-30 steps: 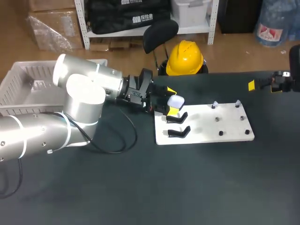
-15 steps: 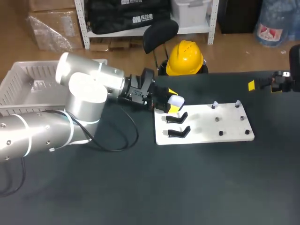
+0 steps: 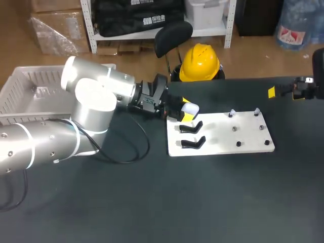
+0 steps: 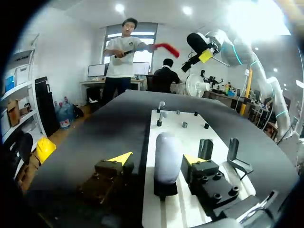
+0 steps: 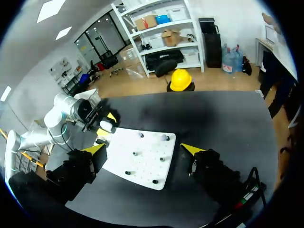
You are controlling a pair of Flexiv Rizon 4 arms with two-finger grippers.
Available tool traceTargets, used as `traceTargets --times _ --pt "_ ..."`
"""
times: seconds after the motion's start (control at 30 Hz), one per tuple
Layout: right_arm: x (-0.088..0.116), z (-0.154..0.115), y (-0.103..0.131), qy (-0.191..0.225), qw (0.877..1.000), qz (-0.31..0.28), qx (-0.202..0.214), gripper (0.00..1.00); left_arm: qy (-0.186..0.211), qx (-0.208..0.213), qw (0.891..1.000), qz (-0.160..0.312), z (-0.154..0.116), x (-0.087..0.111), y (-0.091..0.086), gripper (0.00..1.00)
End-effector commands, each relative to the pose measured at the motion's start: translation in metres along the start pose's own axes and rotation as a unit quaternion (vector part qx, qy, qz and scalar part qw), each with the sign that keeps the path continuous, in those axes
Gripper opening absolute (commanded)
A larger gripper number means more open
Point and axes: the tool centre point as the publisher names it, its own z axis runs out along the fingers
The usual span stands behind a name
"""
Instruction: Pick up each earbud case from the left stands, insert the matching earbuds, close the lid, and place the case in the box.
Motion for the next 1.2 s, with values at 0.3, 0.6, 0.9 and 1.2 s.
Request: traceTargets --times 0.3,0.6,0.9,1.2 --pt "0.000 0.000 -0.001 0.000 1.000 0.000 -0.001 1.00 0.005 -0.003 1.000 0.000 -0.001 0.000 -0.002 0.48" --pt "0.000 0.000 -0.001 0.000 1.000 0.000 -0.001 1.00 0.005 0.000 1.000 -0.002 -0.002 0.004 -0.005 0.15" --pt "0.000 0.000 -0.001 0.000 1.000 0.000 -0.001 1.00 -0.004 0.002 1.000 0.004 -0.007 -0.001 -0.013 0.00" --pt "0.000 0.000 -0.001 0.000 1.000 0.000 -0.001 1.00 -0.012 -0.007 1.000 0.017 -0.021 -0.022 -0.019 0.00"
